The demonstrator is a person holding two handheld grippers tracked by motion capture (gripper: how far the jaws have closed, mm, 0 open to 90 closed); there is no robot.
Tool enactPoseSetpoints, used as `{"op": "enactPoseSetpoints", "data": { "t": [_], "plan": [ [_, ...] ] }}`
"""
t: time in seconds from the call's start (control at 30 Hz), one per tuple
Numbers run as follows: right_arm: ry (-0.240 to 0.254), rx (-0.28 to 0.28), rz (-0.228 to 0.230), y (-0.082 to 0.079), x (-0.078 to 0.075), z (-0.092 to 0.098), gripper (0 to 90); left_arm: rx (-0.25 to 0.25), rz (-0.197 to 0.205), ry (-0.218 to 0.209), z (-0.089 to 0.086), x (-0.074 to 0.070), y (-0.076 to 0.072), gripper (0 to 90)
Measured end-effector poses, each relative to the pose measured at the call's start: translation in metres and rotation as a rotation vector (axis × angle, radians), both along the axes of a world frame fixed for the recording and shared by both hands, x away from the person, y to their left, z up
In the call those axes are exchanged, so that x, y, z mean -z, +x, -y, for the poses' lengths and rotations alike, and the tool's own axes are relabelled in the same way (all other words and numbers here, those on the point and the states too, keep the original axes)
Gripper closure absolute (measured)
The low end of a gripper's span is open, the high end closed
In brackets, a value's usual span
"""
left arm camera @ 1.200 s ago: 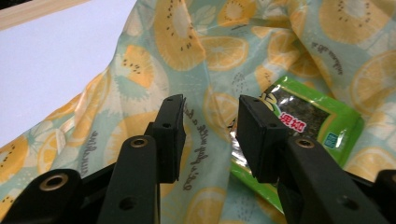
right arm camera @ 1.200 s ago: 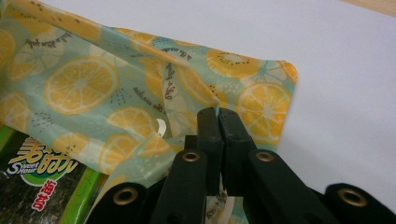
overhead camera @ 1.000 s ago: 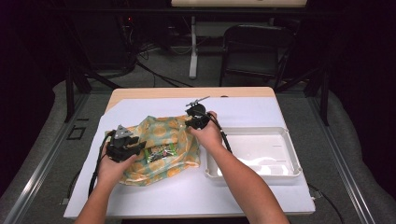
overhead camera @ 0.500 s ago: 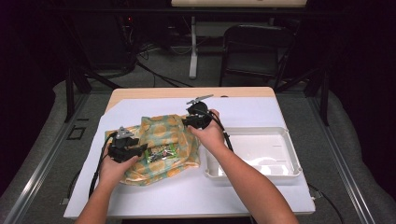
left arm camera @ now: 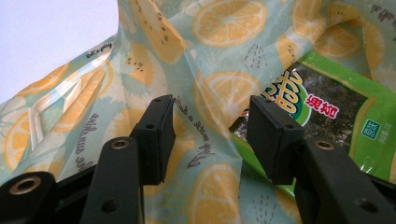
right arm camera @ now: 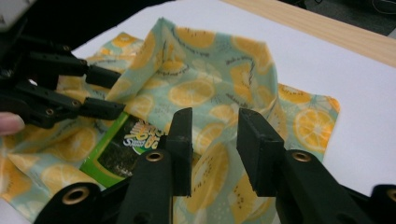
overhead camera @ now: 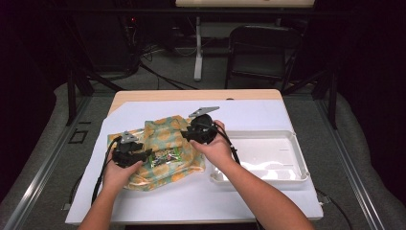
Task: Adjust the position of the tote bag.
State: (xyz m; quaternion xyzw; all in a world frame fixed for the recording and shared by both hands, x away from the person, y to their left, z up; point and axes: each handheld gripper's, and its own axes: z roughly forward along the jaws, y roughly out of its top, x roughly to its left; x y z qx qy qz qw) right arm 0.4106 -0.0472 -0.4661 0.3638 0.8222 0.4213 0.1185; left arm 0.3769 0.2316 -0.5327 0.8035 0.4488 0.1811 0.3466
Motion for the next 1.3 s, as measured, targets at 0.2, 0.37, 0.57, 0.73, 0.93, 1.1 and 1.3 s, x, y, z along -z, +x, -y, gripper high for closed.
{"op": "enactPoseSetpoints", "data": {
  "t": [0.2, 0.37, 0.57, 0.73, 0.93, 1.1, 1.3],
  "plan": [
    [-0.077, 0.023, -0.005, 0.004, 0.019, -0.004, 63.0, 0.007, -0.004, 0.0, 0.001, 0.001, 0.001, 51.1],
    [-0.139, 0.065, -0.074, 0.018, 0.04, -0.001, 83.7, 0.004, 0.004, -0.006, 0.002, 0.003, 0.002, 51.2],
    [-0.136, 0.093, -0.094, 0.023, 0.052, -0.003, 89.2, 0.008, 0.009, -0.003, 0.004, 0.003, 0.002, 51.2],
    [-0.197, 0.108, -0.11, 0.027, 0.056, -0.003, 89.6, 0.011, 0.003, 0.003, 0.004, 0.003, 0.002, 51.1],
    [-0.203, 0.126, -0.117, 0.029, 0.06, -0.004, 89.6, 0.017, 0.013, 0.004, 0.007, 0.005, 0.003, 51.1],
    [-0.213, 0.121, -0.122, 0.029, 0.059, -0.004, 89.0, 0.019, 0.014, 0.002, 0.008, 0.006, 0.004, 50.5],
    [-0.208, 0.117, -0.129, 0.028, 0.06, -0.004, 87.7, 0.011, 0.034, 0.003, 0.012, 0.009, 0.005, 50.0]
  ]
}}
